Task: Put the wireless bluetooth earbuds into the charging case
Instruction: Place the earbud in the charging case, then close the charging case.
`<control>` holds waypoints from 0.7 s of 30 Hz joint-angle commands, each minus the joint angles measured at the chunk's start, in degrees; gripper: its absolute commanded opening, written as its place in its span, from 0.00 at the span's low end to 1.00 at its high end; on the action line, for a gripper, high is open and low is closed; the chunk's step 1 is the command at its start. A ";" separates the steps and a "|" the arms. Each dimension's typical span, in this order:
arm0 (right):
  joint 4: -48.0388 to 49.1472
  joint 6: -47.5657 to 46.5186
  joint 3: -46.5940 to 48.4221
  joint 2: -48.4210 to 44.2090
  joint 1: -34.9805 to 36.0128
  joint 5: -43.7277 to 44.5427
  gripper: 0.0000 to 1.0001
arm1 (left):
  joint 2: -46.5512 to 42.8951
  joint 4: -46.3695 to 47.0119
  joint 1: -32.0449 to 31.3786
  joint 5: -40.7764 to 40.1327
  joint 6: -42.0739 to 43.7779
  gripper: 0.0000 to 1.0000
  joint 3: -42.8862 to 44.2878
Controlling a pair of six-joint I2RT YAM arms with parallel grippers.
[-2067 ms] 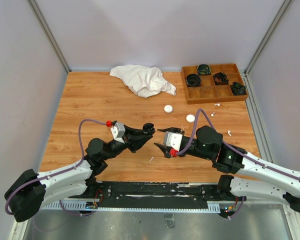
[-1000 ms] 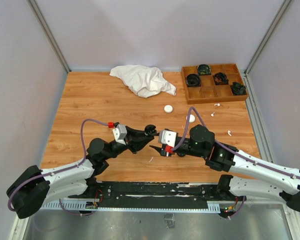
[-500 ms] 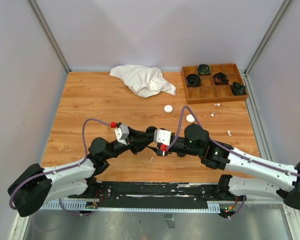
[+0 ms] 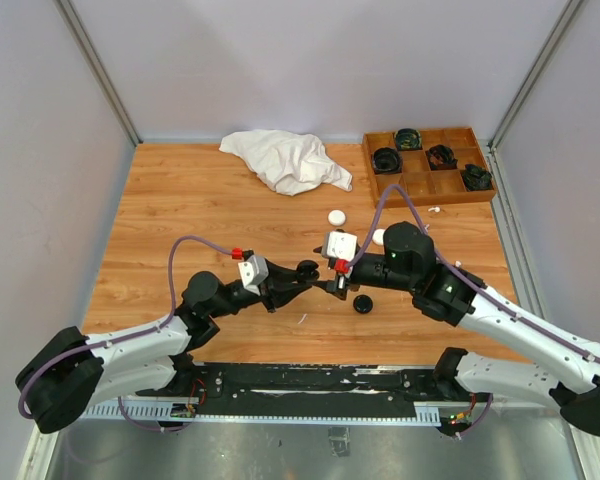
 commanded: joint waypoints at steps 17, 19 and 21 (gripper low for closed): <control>-14.03 -2.36 6.78 5.41 -4.77 -13.91 0.71 | 1.15 0.68 -0.09 8.00 5.67 0.00 4.08; -14.66 -2.51 6.95 5.53 -4.75 -14.06 0.69 | 1.60 1.01 -0.08 6.40 4.75 0.00 4.11; -15.18 -2.67 7.10 5.43 -4.79 -14.37 0.68 | 2.35 0.94 -0.08 4.62 3.91 0.00 4.31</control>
